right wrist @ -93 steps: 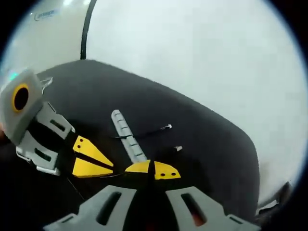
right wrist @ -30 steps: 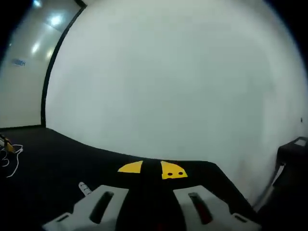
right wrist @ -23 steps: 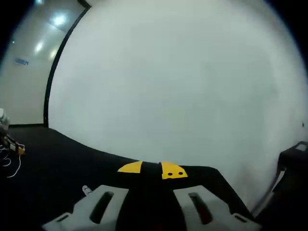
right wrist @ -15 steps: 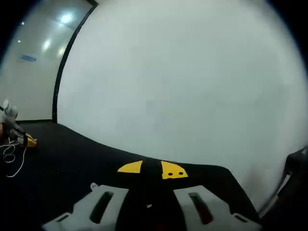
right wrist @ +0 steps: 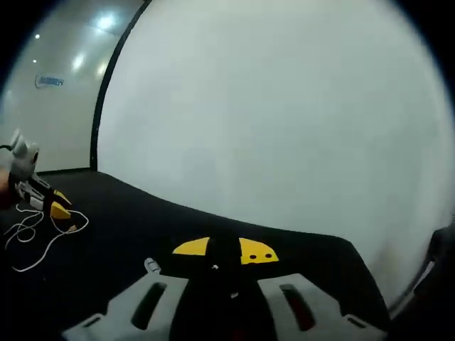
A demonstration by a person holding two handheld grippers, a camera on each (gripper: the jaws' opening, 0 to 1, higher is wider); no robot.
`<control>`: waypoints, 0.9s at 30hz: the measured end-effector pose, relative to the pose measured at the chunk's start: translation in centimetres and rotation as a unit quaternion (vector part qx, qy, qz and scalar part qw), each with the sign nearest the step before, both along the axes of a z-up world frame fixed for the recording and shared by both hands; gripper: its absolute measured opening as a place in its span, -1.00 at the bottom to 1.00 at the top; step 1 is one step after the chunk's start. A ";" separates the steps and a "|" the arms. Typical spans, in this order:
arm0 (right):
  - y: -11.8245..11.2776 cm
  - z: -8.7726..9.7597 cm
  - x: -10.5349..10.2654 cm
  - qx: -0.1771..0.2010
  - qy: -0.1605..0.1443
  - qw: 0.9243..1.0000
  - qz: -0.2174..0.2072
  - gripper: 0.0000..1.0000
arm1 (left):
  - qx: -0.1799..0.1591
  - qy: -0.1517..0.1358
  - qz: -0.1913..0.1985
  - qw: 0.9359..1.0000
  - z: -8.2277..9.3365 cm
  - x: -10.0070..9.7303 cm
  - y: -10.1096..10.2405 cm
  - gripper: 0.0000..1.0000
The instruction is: Grab the wires, straighten them and put them on the rack
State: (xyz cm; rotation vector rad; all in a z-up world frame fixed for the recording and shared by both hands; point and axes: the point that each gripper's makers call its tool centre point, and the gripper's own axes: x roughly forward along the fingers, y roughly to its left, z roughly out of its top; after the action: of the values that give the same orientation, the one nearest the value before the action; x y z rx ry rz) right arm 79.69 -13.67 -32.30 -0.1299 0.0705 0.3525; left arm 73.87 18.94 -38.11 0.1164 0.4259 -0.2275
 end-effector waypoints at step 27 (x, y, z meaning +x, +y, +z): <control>1.4 -1.1 0.7 -0.078 0.005 0.997 0.012 -0.74 | 0.052 0.064 -0.081 0.993 -4.6 -4.5 -1.5 -1.00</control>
State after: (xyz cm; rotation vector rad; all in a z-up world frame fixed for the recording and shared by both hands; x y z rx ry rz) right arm 80.34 -12.31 -33.40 -0.2835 0.1063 0.3725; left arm 69.34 17.40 -42.67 0.2392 0.5565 -0.3734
